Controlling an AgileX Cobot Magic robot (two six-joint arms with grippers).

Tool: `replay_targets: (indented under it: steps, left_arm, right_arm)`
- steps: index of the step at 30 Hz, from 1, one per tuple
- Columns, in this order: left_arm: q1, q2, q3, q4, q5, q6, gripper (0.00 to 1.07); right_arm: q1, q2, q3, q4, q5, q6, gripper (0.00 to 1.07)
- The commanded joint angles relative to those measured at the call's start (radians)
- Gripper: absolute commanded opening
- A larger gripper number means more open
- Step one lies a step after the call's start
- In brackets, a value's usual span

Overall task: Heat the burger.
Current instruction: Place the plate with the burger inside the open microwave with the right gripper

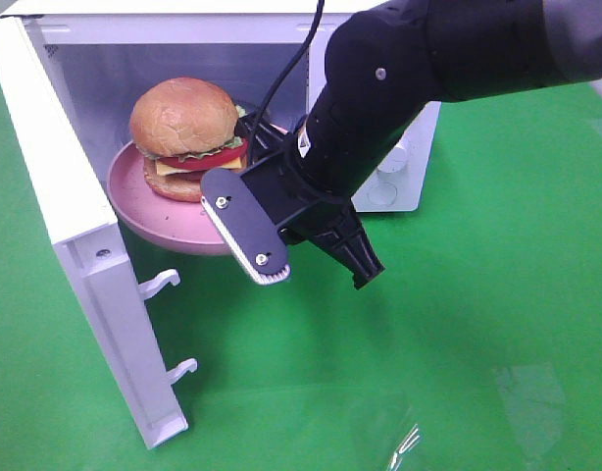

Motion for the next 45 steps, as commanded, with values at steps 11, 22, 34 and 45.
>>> replay_targets:
  steps: [11, 22, 34, 45]
  left_arm:
    - [0.002, -0.014, 0.002, -0.001, 0.000, 0.000, 0.96]
    - [0.002, -0.014, 0.002, -0.001, 0.000, 0.000, 0.96]
    - [0.002, -0.014, 0.002, -0.001, 0.000, 0.000, 0.96]
    - [0.002, -0.014, 0.002, -0.001, 0.000, 0.000, 0.96]
  right_arm:
    - [0.002, 0.093, -0.181, -0.032, 0.012, 0.098, 0.00]
    - [0.002, 0.180, -0.327, -0.097, 0.059, 0.235, 0.00]
    - [0.002, 0.270, -0.463, -0.152, 0.106, 0.340, 0.00]
    - [-0.001, 0.372, -0.603, -0.174, 0.131, 0.430, 0.00]
